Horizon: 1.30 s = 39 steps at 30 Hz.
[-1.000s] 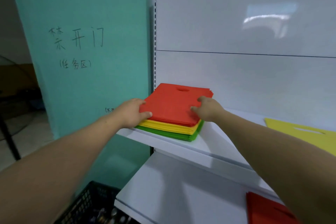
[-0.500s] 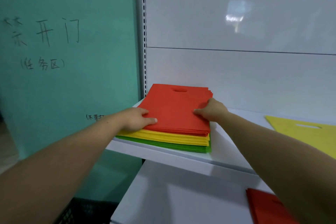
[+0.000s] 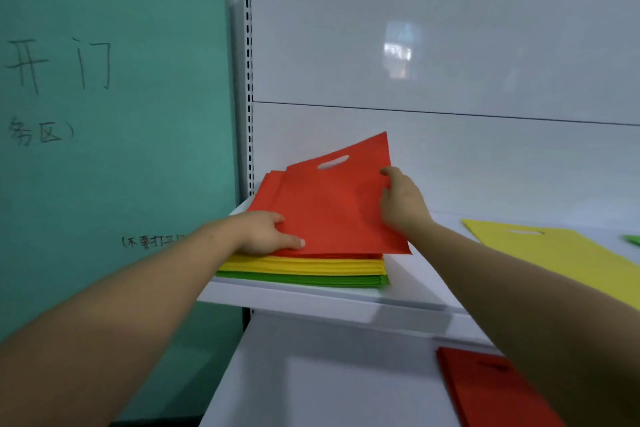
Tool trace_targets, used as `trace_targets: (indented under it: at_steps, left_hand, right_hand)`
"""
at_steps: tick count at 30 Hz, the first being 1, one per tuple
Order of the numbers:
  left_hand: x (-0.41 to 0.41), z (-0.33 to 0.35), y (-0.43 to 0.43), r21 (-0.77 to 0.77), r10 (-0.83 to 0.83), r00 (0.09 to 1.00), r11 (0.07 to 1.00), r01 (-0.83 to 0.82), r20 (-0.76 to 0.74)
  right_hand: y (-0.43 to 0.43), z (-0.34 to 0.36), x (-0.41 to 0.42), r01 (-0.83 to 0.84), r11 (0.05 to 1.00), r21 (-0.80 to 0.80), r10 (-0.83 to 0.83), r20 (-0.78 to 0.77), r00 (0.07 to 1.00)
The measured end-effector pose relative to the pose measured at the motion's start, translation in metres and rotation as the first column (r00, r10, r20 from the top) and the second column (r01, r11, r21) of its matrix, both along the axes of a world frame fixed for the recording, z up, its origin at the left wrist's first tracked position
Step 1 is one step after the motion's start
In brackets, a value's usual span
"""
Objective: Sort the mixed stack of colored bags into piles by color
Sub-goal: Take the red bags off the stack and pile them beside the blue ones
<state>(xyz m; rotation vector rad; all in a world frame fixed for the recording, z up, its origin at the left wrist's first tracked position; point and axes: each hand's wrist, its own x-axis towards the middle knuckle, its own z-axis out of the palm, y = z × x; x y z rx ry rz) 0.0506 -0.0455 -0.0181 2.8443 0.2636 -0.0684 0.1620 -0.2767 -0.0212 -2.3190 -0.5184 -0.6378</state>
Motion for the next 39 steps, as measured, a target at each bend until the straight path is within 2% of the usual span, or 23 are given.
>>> trace_targets:
  at_steps: [3,7,10,12,14,18,24,30,39]
  left_hand:
    - [0.001,0.004,-0.007,-0.085,-0.027,0.999,0.996,0.03,0.03]
    - [0.006,0.006,-0.022,-0.23,-0.01,0.977,0.971,0.06,0.212]
    - [0.014,0.006,-0.037,-0.446,0.042,0.934,0.886,0.13,0.355]
    - [0.019,0.006,-0.053,-0.531,0.058,0.914,0.828,0.181,0.402]
    - [0.02,0.006,-0.075,-0.523,0.023,0.902,0.821,0.229,0.432]
    - [0.013,0.007,-0.127,-0.369,-0.103,0.846,0.868,0.333,0.523]
    - [-0.007,0.004,-0.216,-0.256,-0.246,0.8,0.861,0.44,0.547]
    - [-0.028,-0.015,-0.34,-0.258,-0.337,0.788,0.816,0.517,0.515]
    - [-0.067,-0.085,-0.518,-0.292,-0.439,0.784,0.755,0.587,0.439]
  right_hand:
    - [-0.014,0.008,-0.018,-0.021,0.993,0.117,0.004,0.142,0.99]
    - [-0.037,0.021,-0.043,0.039,0.967,0.251,-0.09,0.196,0.976]
    - [-0.061,0.026,-0.059,0.107,0.954,0.281,-0.168,0.202,0.965]
    - [-0.082,0.025,-0.069,0.175,0.943,0.283,-0.234,0.191,0.953]
    - [-0.105,0.023,-0.079,0.249,0.929,0.275,-0.301,0.168,0.939]
    - [-0.158,0.019,-0.097,0.381,0.891,0.248,-0.414,0.097,0.905]
    - [-0.253,0.01,-0.129,0.509,0.842,0.179,-0.522,0.03,0.852]
    - [-0.372,-0.011,-0.175,0.601,0.787,0.141,-0.6,-0.05,0.798]
    - [-0.542,-0.072,-0.248,0.701,0.71,0.068,-0.679,-0.199,0.707]
